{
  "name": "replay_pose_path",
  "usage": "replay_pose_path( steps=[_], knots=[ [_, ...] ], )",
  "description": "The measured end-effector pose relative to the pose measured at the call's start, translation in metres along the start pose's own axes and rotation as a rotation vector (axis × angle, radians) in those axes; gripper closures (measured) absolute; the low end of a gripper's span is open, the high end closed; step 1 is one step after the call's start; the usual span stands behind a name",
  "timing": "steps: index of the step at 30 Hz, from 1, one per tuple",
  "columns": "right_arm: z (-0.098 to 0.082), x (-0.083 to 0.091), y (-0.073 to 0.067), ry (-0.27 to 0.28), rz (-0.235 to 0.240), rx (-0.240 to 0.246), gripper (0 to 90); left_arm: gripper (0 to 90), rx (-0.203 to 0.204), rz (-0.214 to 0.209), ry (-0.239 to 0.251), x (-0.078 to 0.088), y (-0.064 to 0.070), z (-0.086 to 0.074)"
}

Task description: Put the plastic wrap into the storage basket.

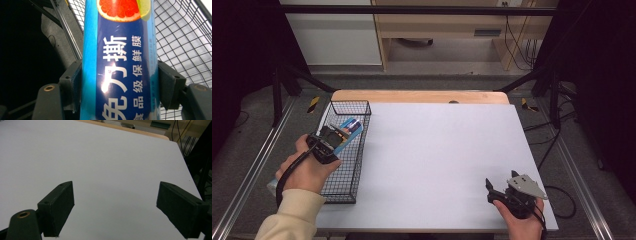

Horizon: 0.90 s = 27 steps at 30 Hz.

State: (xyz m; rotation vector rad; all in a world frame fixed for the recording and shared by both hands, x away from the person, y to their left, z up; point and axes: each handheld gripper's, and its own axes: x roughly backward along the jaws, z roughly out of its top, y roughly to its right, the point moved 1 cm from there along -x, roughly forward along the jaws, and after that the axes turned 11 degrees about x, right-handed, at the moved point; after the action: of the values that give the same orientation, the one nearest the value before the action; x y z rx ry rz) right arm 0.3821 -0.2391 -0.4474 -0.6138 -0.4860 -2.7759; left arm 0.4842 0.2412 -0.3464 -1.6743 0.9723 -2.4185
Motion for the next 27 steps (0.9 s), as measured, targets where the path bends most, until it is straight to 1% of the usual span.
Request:
replay_pose_path(
  steps=[1, 2, 3, 4, 6, 8, 9, 12, 15, 18, 20, 23, 27],
  knots=[
    [0.000, 0.000, 0.000, -0.001, 0.000, 0.002, 14.7, 32.1, -0.004, 0.003, -0.002, 0.001, 0.001, 0.001],
    [0.000, 0.000, 0.000, -0.002, 0.001, 0.003, 14.7, 32.1, -0.013, 0.006, -0.017, 0.002, 0.001, 0.002],
    [0.000, 0.000, 0.000, -0.004, 0.001, 0.002, 14.7, 32.1, -0.013, 0.006, -0.017, 0.002, 0.001, 0.002],
    [0.000, 0.000, 0.000, -0.004, 0.001, 0.004, 14.7, 32.1, -0.003, 0.004, -0.010, 0.001, 0.000, 0.002],
    [0.000, 0.000, 0.000, -0.005, 0.003, 0.002, 14.7, 32.1, 0.006, -0.006, -0.022, -0.001, -0.002, 0.003],
    [0.000, -0.001, -0.001, -0.005, 0.004, 0.002, 14.7, 32.1, 0.003, 0.001, -0.031, -0.004, -0.002, 0.005],
    [0.000, -0.001, -0.001, -0.005, 0.004, 0.002, 14.7, 32.1, 0.000, -0.001, -0.044, -0.005, -0.002, 0.005],
    [0.000, -0.001, 0.000, -0.005, 0.005, 0.002, 14.7, 32.1, 0.011, -0.014, -0.054, -0.010, -0.003, 0.007],
    [0.000, -0.001, -0.001, -0.005, 0.006, 0.003, 14.7, 32.1, 0.010, -0.012, -0.071, -0.015, -0.004, 0.009],
    [0.000, -0.001, -0.001, -0.007, 0.008, 0.003, 14.7, 32.1, 0.007, -0.016, -0.089, -0.018, -0.002, 0.012],
    [0.000, -0.001, -0.001, -0.007, 0.009, 0.004, 14.7, 32.1, 0.016, -0.017, -0.091, -0.021, 0.000, 0.014],
    [0.000, -0.001, -0.001, -0.007, 0.011, 0.002, 14.7, 32.1, 0.015, -0.022, -0.117, -0.026, 0.002, 0.016],
    [-0.001, -0.001, 0.000, -0.005, 0.010, 0.002, 14.7, 32.1, 0.017, -0.022, -0.126, -0.031, 0.004, 0.017]
  ],
)
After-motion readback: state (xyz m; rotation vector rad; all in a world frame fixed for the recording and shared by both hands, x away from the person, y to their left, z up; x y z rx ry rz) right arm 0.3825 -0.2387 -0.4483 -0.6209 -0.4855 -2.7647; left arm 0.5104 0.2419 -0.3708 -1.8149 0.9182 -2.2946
